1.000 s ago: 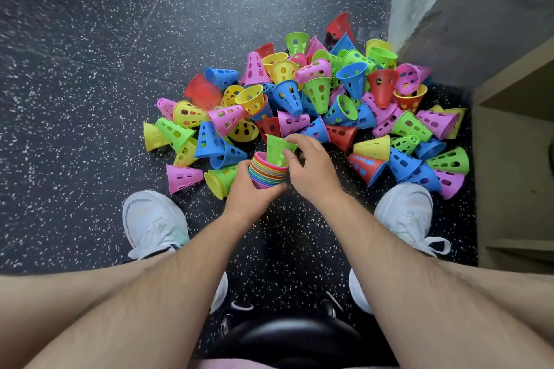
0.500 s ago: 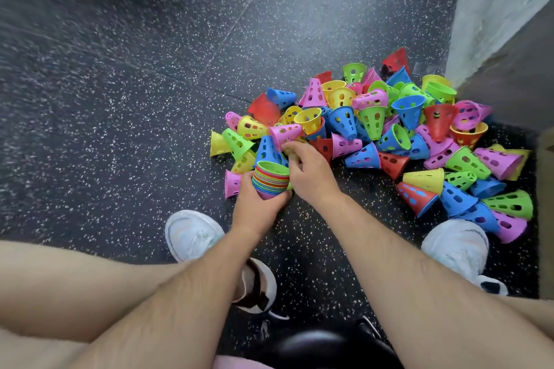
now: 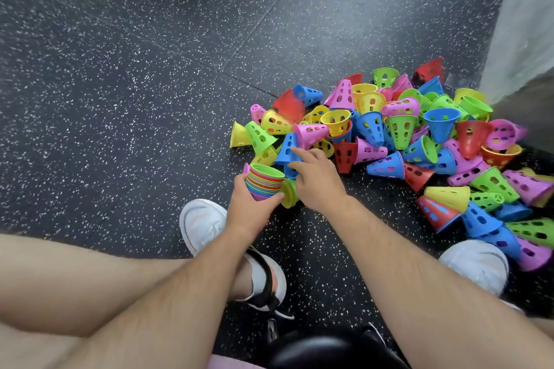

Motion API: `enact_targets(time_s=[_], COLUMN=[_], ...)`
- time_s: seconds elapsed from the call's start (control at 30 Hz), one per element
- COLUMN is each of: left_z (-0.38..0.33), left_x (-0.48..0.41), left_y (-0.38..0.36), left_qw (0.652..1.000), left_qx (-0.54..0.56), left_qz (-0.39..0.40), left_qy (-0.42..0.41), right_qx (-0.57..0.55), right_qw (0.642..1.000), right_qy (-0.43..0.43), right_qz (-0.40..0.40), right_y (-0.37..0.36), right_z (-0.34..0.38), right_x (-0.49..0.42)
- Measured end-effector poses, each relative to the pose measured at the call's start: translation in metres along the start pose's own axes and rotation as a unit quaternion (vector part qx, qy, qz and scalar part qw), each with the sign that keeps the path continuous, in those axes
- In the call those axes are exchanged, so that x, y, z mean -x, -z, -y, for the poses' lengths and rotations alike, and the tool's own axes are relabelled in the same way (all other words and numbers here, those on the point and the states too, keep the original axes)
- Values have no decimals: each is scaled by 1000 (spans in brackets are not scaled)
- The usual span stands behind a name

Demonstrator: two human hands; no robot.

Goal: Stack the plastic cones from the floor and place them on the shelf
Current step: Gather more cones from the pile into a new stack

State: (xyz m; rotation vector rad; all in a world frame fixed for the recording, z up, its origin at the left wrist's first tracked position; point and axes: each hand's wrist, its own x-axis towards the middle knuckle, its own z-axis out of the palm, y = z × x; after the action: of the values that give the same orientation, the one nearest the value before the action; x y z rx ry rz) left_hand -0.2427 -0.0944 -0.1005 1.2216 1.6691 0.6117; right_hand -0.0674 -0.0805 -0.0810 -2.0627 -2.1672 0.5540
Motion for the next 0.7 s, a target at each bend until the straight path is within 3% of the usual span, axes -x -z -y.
enact_targets(time_s=[0.13, 0.23, 0.43, 0.53, 0.7], left_z=[3, 1, -5, -5, -9], left_x=[-3, -3, 2, 2, 5], left_y=[-3, -5, -8, -8, -10], left_qw=[1000, 1000, 999, 999, 999], left_qx=[-1, 4, -2, -17, -8], left_qz=[3, 14, 30, 29, 39], left_qy=[-2, -2, -15, -24, -31], right_qx=[-90, -204, -293, -329, -260], right_qw=[992, 967, 928, 920, 958], right_qy=[-26, -67, -101, -109, -82], right_qz=[-80, -139, -207, -183, -90], right_y=[0, 6, 23, 26, 17], right_z=[-3, -3, 1, 5, 6], right_x=[-1, -3, -5, -2, 5])
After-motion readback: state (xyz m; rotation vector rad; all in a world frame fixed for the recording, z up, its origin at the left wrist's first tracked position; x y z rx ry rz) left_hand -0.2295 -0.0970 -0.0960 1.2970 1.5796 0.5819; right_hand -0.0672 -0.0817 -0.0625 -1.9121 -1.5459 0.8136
